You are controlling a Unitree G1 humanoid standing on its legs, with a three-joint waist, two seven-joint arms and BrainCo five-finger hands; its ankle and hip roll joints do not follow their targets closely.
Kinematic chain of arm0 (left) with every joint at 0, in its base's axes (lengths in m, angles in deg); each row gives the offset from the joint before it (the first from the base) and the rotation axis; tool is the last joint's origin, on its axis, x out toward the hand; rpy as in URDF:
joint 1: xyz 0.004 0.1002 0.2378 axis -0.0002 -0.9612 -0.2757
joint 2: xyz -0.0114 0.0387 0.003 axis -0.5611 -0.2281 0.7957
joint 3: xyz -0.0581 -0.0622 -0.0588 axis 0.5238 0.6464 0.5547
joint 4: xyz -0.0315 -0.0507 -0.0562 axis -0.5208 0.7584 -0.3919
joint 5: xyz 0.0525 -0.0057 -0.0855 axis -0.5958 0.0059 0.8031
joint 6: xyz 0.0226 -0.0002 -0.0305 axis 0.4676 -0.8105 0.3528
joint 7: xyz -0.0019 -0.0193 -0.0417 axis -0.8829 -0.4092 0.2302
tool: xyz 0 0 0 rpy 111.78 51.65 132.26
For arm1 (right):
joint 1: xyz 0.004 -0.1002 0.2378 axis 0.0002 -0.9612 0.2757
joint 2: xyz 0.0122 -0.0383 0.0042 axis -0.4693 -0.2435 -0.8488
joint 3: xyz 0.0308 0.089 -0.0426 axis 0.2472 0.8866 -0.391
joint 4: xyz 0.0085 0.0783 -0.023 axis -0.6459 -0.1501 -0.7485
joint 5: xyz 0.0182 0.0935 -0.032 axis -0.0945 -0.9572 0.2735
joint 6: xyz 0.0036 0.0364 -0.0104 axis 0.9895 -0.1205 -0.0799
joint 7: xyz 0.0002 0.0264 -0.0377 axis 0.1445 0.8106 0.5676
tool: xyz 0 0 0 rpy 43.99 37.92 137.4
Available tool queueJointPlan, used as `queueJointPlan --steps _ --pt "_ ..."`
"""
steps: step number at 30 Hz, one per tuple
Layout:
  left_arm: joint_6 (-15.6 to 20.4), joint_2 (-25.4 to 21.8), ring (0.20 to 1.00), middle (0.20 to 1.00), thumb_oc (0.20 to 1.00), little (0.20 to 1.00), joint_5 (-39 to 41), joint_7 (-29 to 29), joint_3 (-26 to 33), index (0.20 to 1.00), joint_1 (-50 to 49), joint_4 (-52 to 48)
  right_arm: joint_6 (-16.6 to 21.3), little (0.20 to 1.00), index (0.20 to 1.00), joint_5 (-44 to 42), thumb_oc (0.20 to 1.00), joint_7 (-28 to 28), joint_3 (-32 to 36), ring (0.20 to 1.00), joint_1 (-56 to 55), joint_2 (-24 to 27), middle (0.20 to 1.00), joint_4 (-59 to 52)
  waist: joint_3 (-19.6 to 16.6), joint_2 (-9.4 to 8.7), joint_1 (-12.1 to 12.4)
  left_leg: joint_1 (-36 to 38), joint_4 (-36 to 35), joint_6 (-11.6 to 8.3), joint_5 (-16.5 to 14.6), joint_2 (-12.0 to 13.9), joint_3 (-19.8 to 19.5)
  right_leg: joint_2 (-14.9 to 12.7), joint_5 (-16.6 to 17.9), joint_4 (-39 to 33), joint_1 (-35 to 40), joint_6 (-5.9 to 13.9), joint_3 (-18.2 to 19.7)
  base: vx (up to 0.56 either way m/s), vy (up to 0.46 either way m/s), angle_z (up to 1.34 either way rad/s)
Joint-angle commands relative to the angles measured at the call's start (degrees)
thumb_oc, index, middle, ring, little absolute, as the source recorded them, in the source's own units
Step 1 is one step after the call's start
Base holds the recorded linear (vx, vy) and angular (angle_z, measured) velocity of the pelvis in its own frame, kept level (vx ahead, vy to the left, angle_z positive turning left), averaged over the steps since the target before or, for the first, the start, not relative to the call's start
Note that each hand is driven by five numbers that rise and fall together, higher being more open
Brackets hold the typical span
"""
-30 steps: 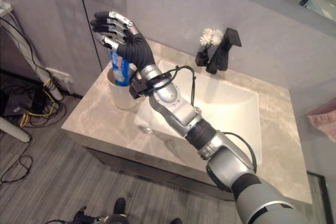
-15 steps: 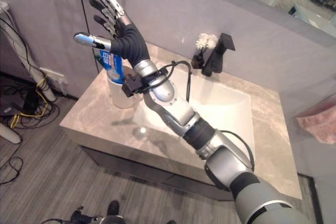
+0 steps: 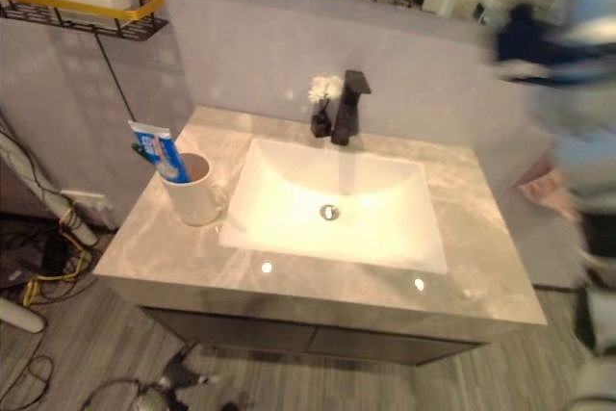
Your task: Put brush and paste in cup on sink, flatten towel.
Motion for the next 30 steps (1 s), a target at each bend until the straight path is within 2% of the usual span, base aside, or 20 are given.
queueJointPlan --steps 1,5,6,8,9,10,11,12,13,15,16,17,18,19,20,22,24,25,28,30 --pt "2.8 -3.7 1.0 1.0 1.0 1.0 -3.3 5.3 -1.0 1.0 1.2 -1.5 -1.7 1.0 1.0 0.4 1.0 -4.4 3.7 1.0 -0.6 -1.0 1.0 11.6 0.8 -0.87 0.2 -1.3 0.2 0.15 -1.8 3.2 -1.1 -4.5 0.2 -0.1 -0.3 5.4 3.0 0.0 0.028 -0.22" --pt "1.9 -7.1 1.0 1.0 1.0 1.0 -2.6 7.8 3.0 1.0 -3.3 -8.9 -5.4 1.0 1.0 0.4 1.0 -6.3 15.8 1.0 -17.0 0.7 1.0 23.5 1.0 0.47 -1.1 -1.2 0.2 0.36 -1.7 3.0 0.0 -4.8 0.8 -0.1 -1.4 5.53 4.5 -0.02 -0.001 -0.32" --pt "1.9 -8.1 1.0 1.0 1.0 1.0 -0.5 9.4 6.2 1.0 -5.8 -13.4 -8.1 1.0 1.0 -0.9 1.0 -6.5 22.3 1.0 -27.3 -1.0 1.0 33.0 1.6 1.56 -2.3 -1.2 0.2 0.33 -2.0 2.9 0.2 -4.8 0.7 -0.1 -1.5 5.64 4.8 0.01 -0.027 -0.11" --pt "1.4 -9.3 1.0 1.0 1.0 1.0 0.4 10.5 6.8 1.0 -7.0 -15.9 -8.3 1.0 1.0 -1.8 1.0 -5.1 24.3 1.0 -30.5 -1.5 1.0 35.1 1.5 1.48 -2.0 -1.3 0.2 0.38 -1.7 2.9 0.2 -4.8 0.9 -0.1 -1.5 5.5 4.8 0.0 0.0 0.0" --pt "1.4 -10.0 1.0 1.0 1.0 1.0 2.6 11.9 8.2 1.0 -8.7 -19.8 -9.3 1.0 1.0 -4.9 1.0 -3.2 25.5 1.0 -34.0 -4.2 1.0 41.5 1.9 2.2 -2.4 -1.1 0.2 0.27 -1.9 2.9 0.3 -4.7 0.6 -0.1 -1.4 5.56 4.9 -0.02 -0.03 -0.07" --pt "0.6 -11.0 1.0 1.0 1.0 1.0 4.8 13.2 8.9 1.0 -9.7 -22.4 -8.4 1.0 1.0 -10.3 1.0 0.6 24.6 1.0 -35.3 -5.9 1.0 48.9 2.0 2.29 -2.4 -1.2 0.2 0.2 -1.8 2.8 0.3 -4.8 0.6 -0.1 -1.4 5.5 5.0 0.0 -0.029 -0.11" --pt "0.5 -11.0 1.0 1.0 1.0 1.0 4.8 13.3 8.9 1.0 -9.8 -22.5 -8.3 1.0 1.0 -10.4 1.0 0.7 24.5 1.0 -35.1 -5.9 1.0 49.1 2.0 2.28 -2.4 -1.2 0.2 0.2 -1.8 2.8 0.3 -4.8 0.6 -0.1 -1.5 5.5 5.0 -0.03 -0.033 -0.05" --pt "-0.5 -11.6 1.0 1.0 1.0 1.0 9.9 16.0 10.8 1.0 -11.6 -28.4 -9.6 1.0 1.0 -17.8 1.0 8.3 22.4 1.0 -36.2 -9.4 1.0 62.1 2.4 3.0 -2.6 -1.4 0.2 -0.07 -1.5 2.9 0.4 -4.7 0.5 -0.1 -1.7 5.41 5.0 -0.02 -0.024 -0.03" --pt "-0.7 -11.8 1.0 1.0 1.0 1.0 10.1 16.1 11.1 1.0 -12.0 -28.8 -9.4 1.0 1.0 -18.0 1.0 8.5 22.1 1.0 -36.0 -9.3 1.0 62.5 2.3 2.94 -2.7 -1.4 0.2 -0.08 -1.5 2.9 0.4 -4.7 0.5 -0.1 -1.7 5.4 5.0 -0.04 -0.034 -0.01" --pt "-1.6 -13.2 1.0 1.0 1.0 1.0 16.1 18.6 11.9 1.0 -13.5 -34.4 -11.4 1.0 1.0 -16.5 1.0 13.8 16.9 1.0 -35.7 -13.0 1.0 75.0 2.8 3.69 -2.4 -1.8 0.2 -0.32 -1.0 2.9 0.3 -4.6 0.3 -0.1 -1.9 5.19 4.8 -0.03 -0.043 -0.01" --pt "-1.8 -13.8 1.0 1.0 1.0 1.0 21.6 19.9 12.8 1.0 -14.3 -37.2 -12.2 1.0 1.0 -18.2 1.0 18.7 14.4 1.0 -36.5 -17.6 1.0 78.8 3.2 4.33 -2.4 -2.0 0.2 -0.5 -0.6 3.0 0.0 -4.4 0.2 -0.1 -2.0 4.94 4.7 -0.04 -0.074 0.01" --pt "-2.5 -15.0 1.0 1.0 1.0 1.0 25.8 21.6 13.3 1.0 -15.3 -39.9 -12.7 1.0 1.0 -15.9 1.0 21.8 10.6 1.0 -37.6 -21.4 1.0 80.5 3.4 4.59 -2.6 -2.2 0.2 -0.6 -0.3 3.1 -0.1 -4.3 0.1 -0.1 -2.0 4.73 4.5 -0.04 -0.094 0.07" --pt "-3.0 -17.4 1.0 1.0 1.0 1.0 30.7 23.8 14.6 1.0 -16.8 -44.6 -12.1 1.0 1.0 -11.3 1.0 26.6 3.3 1.0 -38.5 -26.1 1.0 78.9 3.9 5.2 -2.4 -2.4 0.2 -0.81 0.1 3.2 -0.3 -4.0 -0.1 -0.1 -2.1 4.38 4.4 -0.05 -0.107 0.06" --pt "-3.4 -21.2 1.0 1.0 1.0 1.0 38.1 26.3 16.5 1.0 -20.2 -51.7 -9.6 1.0 1.0 -4.7 1.0 31.9 -8.0 1.0 -42.5 -30.9 1.0 66.8 4.7 5.97 -2.6 -2.7 0.2 -1.15 0.8 3.5 -0.5 -3.4 -0.4 -0.1 -2.2 3.93 4.8 -0.04 -0.084 0.05" --pt "-3.6 -21.3 1.0 1.0 1.0 1.0 38.2 26.3 16.8 1.0 -20.6 -52.0 -9.7 1.0 1.0 -4.7 1.0 31.8 -8.1 1.0 -42.7 -31.0 1.0 66.6 4.6 5.85 -2.7 -2.7 0.2 -1.17 0.8 3.5 -0.5 -3.4 -0.4 -0.1 -2.2 3.92 4.7 -0.03 -0.069 -0.01" --pt "-4.3 -25.1 1.0 1.0 1.0 1.0 44.3 27.2 19.1 1.0 -24.0 -58.4 -9.2 1.0 1.0 -7.3 1.0 33.6 -10.0 1.0 -44.3 -34.4 1.0 62.2 5.0 6.38 -2.8 -2.9 0.2 -1.39 1.2 3.7 -0.9 -2.9 -0.7 -0.1 -2.0 3.62 4.7 -0.01 -0.046 0.01" --pt "-4.4 -29.8 1.0 1.0 1.0 1.0 49.5 28.3 20.9 1.0 -27.4 -63.7 -7.4 1.0 1.0 -6.8 1.0 36.2 -15.2 1.0 -47.3 -34.8 1.0 50.4 5.4 6.82 -2.8 -2.9 0.2 -1.67 1.5 3.8 -1.1 -2.6 -1.1 -0.1 -1.8 3.54 4.5 0.0 -0.057 0.06" --pt "-4.7 -32.4 1.0 1.0 1.0 1.0 54.0 27.6 23.3 1.0 -30.8 -67.6 -6.7 1.0 1.0 -5.7 1.0 34.2 -15.7 1.0 -48.3 -35.3 1.0 45.9 5.6 7.5 -2.5 -3.1 0.2 -1.77 1.8 3.8 -1.3 -2.5 -1.3 -0.1 -1.5 3.55 4.0 0.0 -0.039 0.06" --pt "-3.9 -35.2 1.0 1.0 1.0 1.0 56.4 25.9 25.3 1.0 -31.3 -71.7 -5.6 1.0 1.0 -6.6 1.0 33.8 -16.9 1.0 -49.2 -36.1 1.0 43.7 5.7 7.91 -2.3 -3.4 0.2 -2.0 2.3 3.7 -1.8 -2.5 -1.5 -0.1 -1.3 3.54 3.4 0.0 -0.033 0.2" --pt "-3.1 -35.1 1.0 1.0 1.0 1.0 56.5 25.7 26.8 1.0 -32.1 -72.9 -5.2 1.0 1.0 -6.6 1.0 33.5 -16.8 1.0 -49.5 -36.0 1.0 43.9 5.7 8.0 -2.1 -3.6 0.2 -2.1 2.4 3.7 -2.2 -2.5 -1.7 -0.1 -1.2 3.47 3.1 0.0 -0.032 0.24"
